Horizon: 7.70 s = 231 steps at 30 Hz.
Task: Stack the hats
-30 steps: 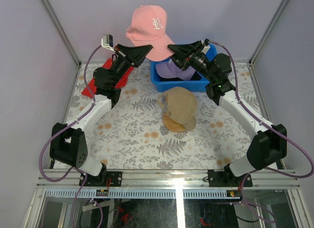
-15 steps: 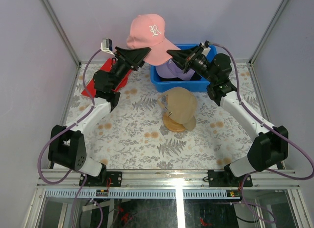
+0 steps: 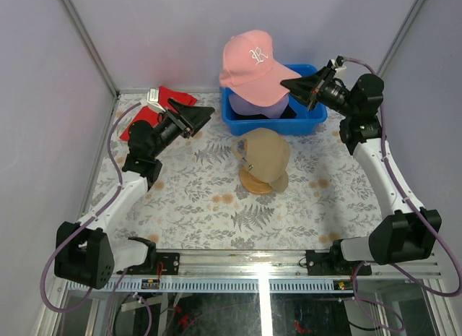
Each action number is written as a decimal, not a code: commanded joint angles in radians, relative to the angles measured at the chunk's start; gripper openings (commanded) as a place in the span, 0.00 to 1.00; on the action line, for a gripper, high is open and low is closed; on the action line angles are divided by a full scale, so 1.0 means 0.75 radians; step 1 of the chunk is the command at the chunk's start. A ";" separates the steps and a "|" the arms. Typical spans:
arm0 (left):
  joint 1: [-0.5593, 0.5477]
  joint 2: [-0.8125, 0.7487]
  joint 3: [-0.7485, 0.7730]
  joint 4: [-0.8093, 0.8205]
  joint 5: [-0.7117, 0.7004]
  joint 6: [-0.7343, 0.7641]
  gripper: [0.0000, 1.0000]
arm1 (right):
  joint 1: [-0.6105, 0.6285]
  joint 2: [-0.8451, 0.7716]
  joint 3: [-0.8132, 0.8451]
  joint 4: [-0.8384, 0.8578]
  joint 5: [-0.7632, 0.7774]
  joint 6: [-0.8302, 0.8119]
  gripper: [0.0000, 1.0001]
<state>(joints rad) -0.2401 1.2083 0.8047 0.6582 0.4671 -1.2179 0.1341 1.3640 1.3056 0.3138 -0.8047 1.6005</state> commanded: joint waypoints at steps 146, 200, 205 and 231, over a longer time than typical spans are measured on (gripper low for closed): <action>0.071 0.222 -0.241 -0.257 0.157 0.220 0.35 | -0.171 -0.031 -0.874 -0.190 -0.597 -0.493 0.00; 0.022 0.272 -0.052 -0.531 0.124 0.369 0.43 | -0.196 -0.045 -0.910 -0.253 -0.593 -0.574 0.00; 0.022 0.305 -0.049 -0.524 0.127 0.368 0.29 | -0.196 -0.051 -0.920 -0.253 -0.594 -0.575 0.00; 0.214 0.101 -0.298 -0.333 0.250 0.304 0.39 | -0.215 -0.012 -0.902 -0.398 -0.574 -0.711 0.00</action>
<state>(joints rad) -0.1436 1.3891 0.5804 0.3168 0.6025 -0.9619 -0.0227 1.3437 0.6170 0.0914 -1.2736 1.1019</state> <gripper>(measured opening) 0.352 0.056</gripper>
